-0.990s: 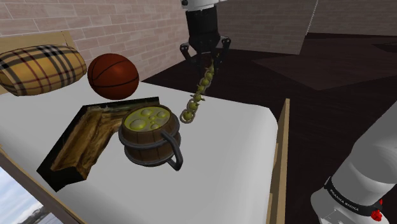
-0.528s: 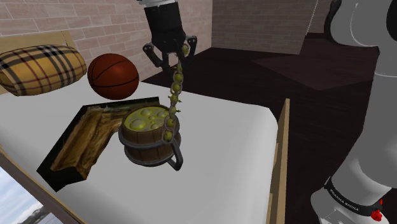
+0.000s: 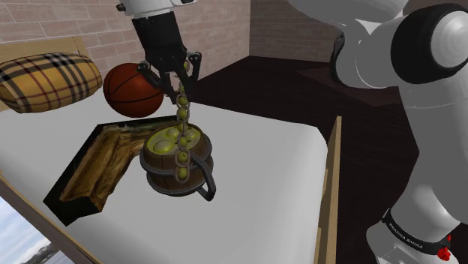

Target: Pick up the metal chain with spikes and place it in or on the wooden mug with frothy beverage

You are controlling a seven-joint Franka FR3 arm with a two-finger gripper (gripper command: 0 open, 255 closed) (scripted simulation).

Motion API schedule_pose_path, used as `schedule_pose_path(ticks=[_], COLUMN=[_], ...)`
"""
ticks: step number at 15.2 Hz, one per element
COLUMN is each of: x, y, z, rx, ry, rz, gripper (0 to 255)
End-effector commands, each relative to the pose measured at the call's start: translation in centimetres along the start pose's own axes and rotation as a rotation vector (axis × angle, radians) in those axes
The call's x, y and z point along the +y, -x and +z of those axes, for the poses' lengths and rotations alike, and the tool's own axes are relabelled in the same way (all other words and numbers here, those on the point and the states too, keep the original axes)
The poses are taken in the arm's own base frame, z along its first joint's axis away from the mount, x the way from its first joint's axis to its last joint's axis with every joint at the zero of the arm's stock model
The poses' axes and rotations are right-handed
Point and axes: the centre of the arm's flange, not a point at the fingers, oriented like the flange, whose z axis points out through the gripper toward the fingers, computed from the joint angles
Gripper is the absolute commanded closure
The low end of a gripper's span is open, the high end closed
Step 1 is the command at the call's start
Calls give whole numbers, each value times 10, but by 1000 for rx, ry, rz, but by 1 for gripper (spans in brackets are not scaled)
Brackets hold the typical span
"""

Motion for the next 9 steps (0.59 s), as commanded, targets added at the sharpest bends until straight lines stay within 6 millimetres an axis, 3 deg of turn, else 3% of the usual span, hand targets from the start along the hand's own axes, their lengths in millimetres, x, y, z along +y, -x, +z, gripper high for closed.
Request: schedule_pose_path(ticks=[1, 9], x=[-2, -7], y=[2, 5], z=[10, 52], rx=[0, 0], ry=[-1, -1], rz=[1, 1], gripper=[255, 255])
